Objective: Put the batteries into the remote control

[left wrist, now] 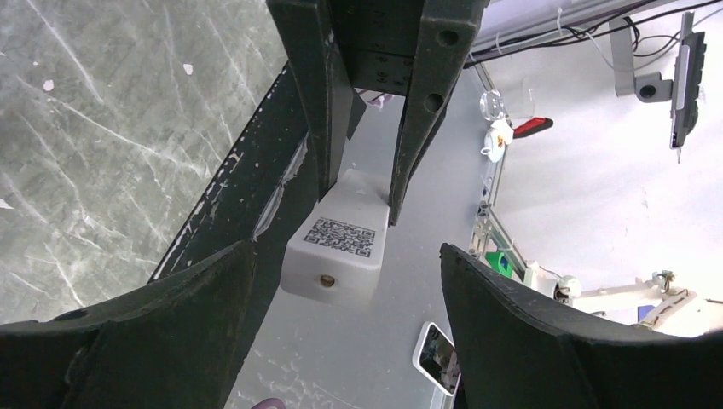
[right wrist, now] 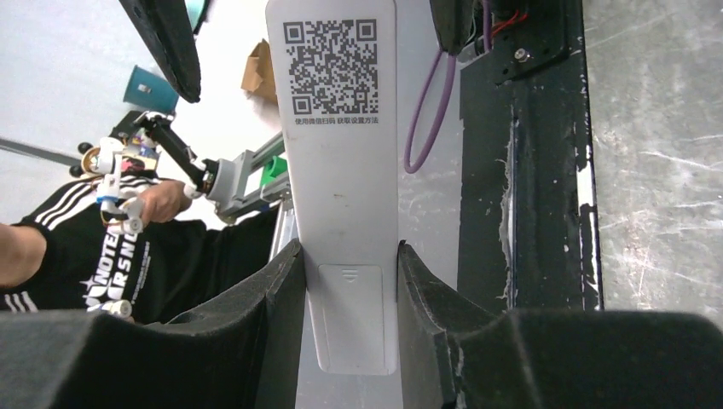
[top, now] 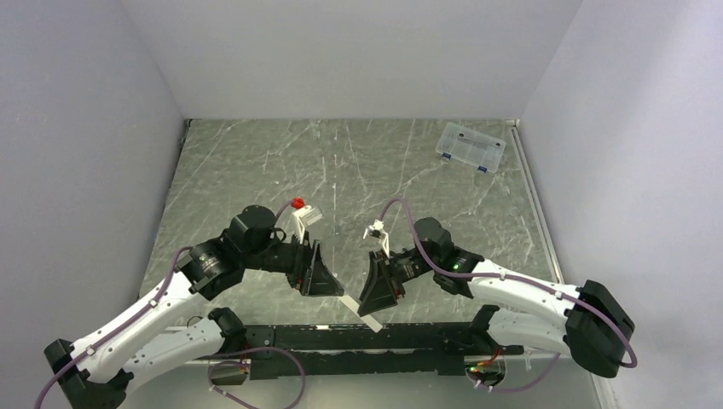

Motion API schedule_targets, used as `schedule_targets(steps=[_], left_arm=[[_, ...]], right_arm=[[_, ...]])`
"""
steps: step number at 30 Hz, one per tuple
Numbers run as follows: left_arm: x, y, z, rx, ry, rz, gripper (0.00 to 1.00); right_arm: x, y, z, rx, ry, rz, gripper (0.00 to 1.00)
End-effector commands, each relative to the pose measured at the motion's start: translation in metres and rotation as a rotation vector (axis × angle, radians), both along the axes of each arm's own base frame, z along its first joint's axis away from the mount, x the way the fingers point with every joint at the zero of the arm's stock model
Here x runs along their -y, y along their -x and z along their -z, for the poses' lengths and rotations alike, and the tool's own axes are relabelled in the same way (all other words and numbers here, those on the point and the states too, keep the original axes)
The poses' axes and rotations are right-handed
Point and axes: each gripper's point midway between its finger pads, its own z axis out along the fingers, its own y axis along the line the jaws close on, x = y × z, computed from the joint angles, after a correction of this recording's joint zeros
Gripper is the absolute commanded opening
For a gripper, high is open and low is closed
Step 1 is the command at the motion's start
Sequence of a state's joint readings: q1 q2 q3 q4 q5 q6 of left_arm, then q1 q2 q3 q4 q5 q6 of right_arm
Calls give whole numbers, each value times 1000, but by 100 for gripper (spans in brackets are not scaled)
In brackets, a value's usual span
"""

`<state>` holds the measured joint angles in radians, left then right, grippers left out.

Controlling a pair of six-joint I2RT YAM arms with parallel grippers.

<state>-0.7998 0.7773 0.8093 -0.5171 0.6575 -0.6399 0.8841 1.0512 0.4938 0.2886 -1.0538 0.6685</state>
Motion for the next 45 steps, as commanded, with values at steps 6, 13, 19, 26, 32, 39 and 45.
schedule_targets(steps=[6,13,19,26,32,39,45], left_arm=[[6,10,-13,26,76,100,76],[7,12,-14,22,86,113,56],[7,11,-10,12,78,107,9],[7,6,-8,14,72,71,0],[6,1,0,0,51,31,0],[12,-10,11,-62,29,-10,0],[13,-30,26,-163,-12,-109,0]], right_arm=[[-2,3,-22,31,-106,-57,0],[-3,3,-16,23,-92,-55,0],[-2,3,-15,26,-88,-47,0],[-2,-3,-13,53,-55,-5,8],[2,-19,-13,127,51,123,48],[18,-39,-15,242,171,270,56],[31,-52,-10,296,252,371,56]])
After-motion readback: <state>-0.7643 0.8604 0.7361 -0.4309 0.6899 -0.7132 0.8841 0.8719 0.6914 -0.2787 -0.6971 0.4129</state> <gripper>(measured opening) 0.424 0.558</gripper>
